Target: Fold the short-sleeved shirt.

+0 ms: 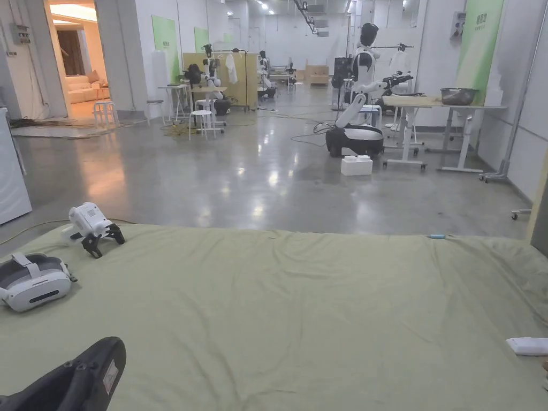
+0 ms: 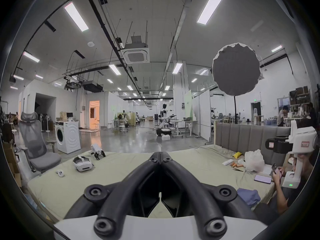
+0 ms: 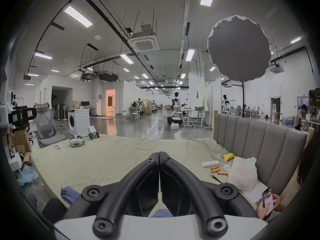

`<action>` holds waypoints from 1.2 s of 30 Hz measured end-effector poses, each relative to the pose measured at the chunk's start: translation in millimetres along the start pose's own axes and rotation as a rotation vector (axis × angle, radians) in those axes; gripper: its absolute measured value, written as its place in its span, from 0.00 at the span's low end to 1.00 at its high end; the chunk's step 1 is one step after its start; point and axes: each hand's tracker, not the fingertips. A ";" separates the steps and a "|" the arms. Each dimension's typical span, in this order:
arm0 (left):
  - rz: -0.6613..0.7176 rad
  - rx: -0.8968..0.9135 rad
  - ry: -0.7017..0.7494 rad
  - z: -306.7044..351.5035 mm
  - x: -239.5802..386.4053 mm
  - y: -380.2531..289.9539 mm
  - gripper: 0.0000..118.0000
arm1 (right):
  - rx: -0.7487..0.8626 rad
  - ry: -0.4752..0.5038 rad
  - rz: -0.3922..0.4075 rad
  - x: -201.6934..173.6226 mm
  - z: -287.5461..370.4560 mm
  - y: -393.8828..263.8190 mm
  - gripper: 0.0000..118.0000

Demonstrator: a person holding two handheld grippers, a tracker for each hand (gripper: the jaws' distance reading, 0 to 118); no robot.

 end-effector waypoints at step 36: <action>0.686 -0.601 0.135 -73.2 -214.1 -227.2 0.06 | -0.325 0.029 -0.149 26.9 -18.0 -81.3 0.00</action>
